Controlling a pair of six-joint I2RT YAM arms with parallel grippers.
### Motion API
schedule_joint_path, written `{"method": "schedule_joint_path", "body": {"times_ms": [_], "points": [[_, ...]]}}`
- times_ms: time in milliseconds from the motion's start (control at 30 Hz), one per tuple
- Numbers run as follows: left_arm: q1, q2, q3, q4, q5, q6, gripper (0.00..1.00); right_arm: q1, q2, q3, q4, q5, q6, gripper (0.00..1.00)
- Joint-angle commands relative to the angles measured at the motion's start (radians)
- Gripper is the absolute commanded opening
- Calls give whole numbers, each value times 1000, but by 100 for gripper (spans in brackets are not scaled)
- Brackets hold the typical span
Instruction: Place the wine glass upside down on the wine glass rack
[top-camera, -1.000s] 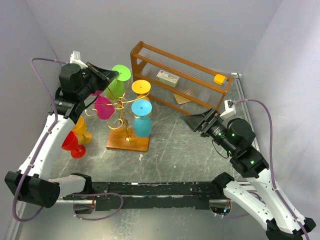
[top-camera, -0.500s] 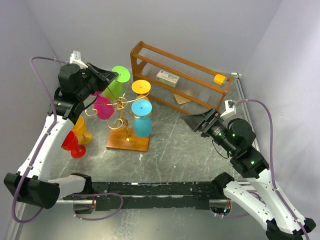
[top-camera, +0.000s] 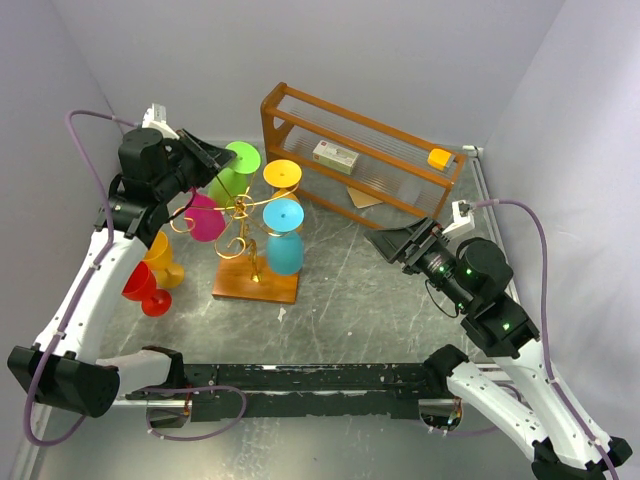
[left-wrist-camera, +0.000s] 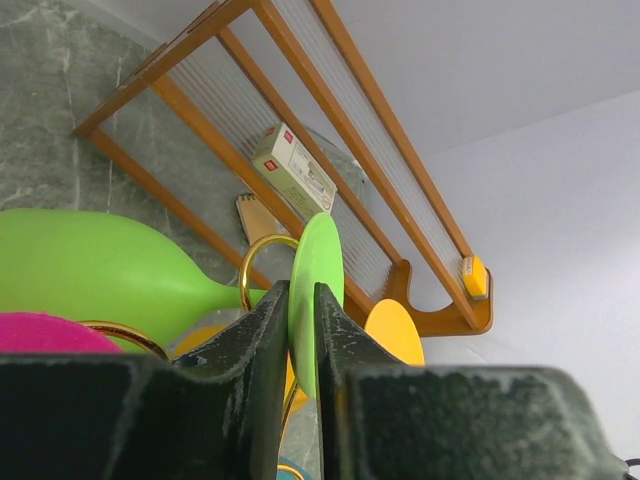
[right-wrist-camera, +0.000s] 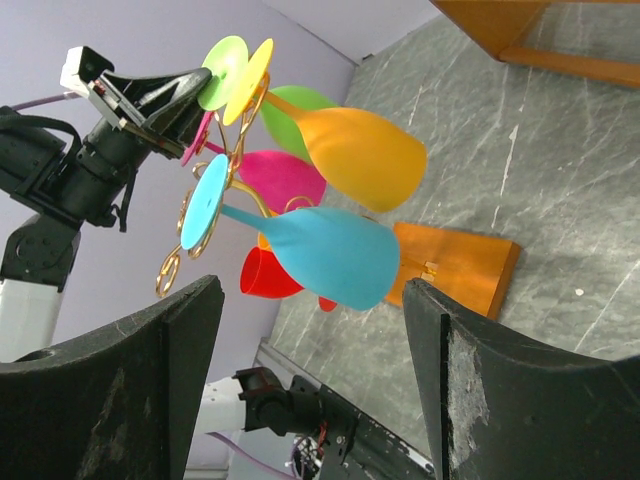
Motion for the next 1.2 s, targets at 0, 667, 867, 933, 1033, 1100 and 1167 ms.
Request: {"method": "schedule_joint_path", "body": {"times_ms": [0,667,867,933,1033,1100,1167], "points": [[-4,-1,53,-23,-7,42,27,0,-9,-11,1,18,6,73],[-1,-11,147,-153,-141,184,37,0,9,-18,16,18,12,72],[-2,-22,183,-191,-179,224,36,1,-4,-19,8,30,13,72],[-2,-34,196,-203,-192,243,37,1,-8,-20,7,32,13,72],[-2,-61,215,-227,-214,294,42,1,-4,-11,-8,33,3,72],[-2,-86,223,-254,-236,345,47,1,-3,-5,-19,33,-4,72],[-2,-124,220,-285,-284,400,52,0,-7,-4,-23,38,-6,72]]}}
